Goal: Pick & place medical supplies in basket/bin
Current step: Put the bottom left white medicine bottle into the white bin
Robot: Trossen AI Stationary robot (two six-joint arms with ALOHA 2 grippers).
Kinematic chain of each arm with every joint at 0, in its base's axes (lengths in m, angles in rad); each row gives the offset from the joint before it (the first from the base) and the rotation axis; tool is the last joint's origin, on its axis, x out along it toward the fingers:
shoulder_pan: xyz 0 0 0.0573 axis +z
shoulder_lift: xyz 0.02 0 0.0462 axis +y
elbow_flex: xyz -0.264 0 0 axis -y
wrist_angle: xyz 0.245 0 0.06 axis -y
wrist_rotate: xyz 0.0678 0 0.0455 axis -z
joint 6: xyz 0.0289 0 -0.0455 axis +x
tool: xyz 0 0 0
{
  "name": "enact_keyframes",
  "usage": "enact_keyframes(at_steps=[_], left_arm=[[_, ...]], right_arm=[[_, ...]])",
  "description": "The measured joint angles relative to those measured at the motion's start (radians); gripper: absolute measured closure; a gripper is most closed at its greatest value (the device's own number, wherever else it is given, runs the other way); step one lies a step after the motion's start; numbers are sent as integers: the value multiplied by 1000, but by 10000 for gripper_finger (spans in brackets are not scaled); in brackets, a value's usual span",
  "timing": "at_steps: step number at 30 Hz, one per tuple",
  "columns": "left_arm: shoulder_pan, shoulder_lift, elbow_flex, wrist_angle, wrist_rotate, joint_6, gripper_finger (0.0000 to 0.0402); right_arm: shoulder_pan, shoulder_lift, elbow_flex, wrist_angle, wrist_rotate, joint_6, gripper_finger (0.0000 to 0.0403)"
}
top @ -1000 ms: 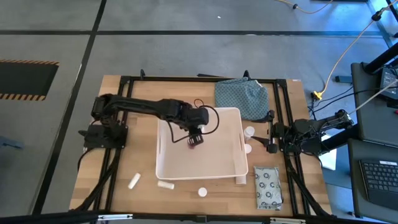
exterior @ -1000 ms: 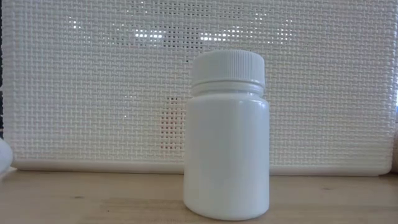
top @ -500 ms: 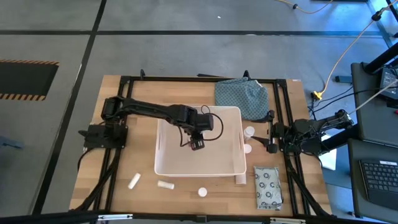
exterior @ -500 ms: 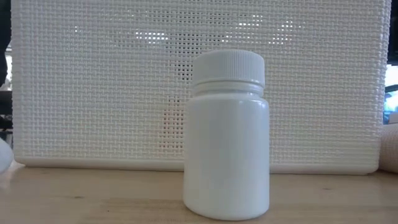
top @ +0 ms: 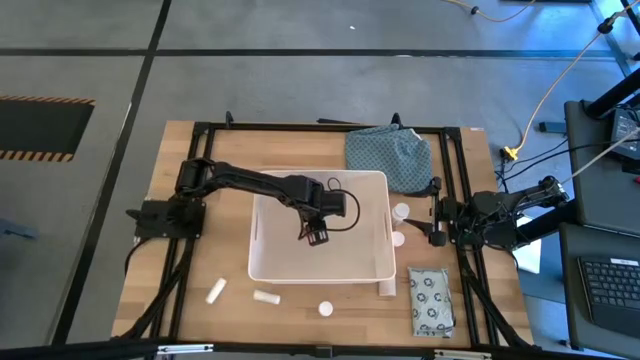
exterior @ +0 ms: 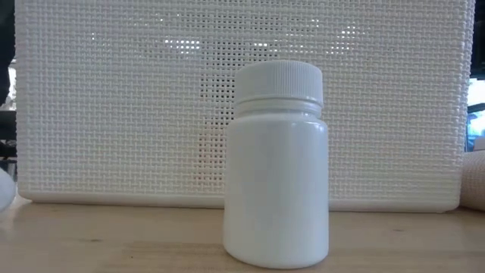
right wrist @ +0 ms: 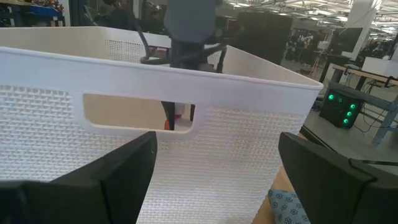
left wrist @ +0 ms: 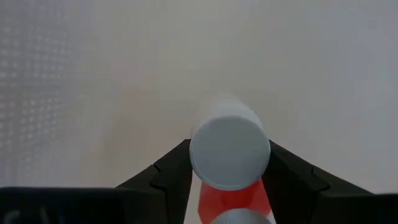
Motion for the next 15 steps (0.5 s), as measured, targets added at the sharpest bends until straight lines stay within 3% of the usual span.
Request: enact_keyframes(at_steps=[15], left_arm=[[0,0,0,9,-16,1,229]], right_arm=[[0,0,0,0,0,0,65]])
